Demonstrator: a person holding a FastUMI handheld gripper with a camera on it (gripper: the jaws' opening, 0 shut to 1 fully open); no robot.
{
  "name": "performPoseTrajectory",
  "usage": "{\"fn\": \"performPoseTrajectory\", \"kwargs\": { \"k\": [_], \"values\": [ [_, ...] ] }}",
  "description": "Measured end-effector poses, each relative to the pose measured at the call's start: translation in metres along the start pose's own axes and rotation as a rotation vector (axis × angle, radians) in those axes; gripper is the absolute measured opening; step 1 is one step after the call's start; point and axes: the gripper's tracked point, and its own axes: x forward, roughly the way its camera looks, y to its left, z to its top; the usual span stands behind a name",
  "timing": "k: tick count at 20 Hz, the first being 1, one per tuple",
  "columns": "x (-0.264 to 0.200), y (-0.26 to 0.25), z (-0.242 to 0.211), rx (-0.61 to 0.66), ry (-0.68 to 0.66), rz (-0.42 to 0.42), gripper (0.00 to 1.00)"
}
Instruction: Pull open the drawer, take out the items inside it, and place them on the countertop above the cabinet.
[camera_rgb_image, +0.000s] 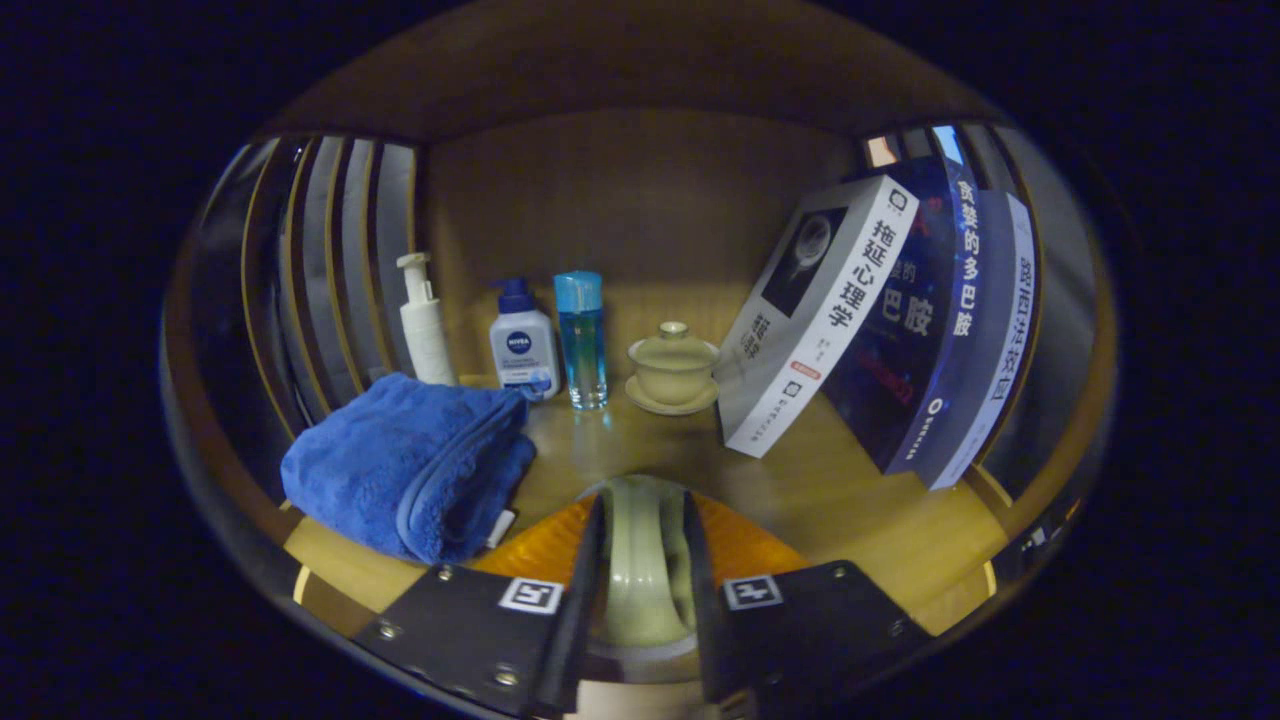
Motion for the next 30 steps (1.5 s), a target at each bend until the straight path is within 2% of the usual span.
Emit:
{"fn": "performPoseTrajectory", "kwargs": {
  "k": [4, 7, 11, 16, 22, 30],
  "values": [
    [-0.017, 0.009, 0.019, -0.001, -0.077, 0.042, 0.8],
    [-0.048, 0.016, 0.036, 0.011, -0.174, 0.061, 0.8],
    [-0.114, 0.025, 0.046, 0.031, -0.336, 0.074, 0.8],
    [-0.192, 0.02, 0.019, 0.053, -0.445, 0.023, 0.82],
    [-0.244, 0.017, -0.05, 0.046, -0.429, 0.006, 0.84],
    [-0.254, 0.013, -0.144, 0.089, -0.323, 0.02, 0.84]
  ]
}}
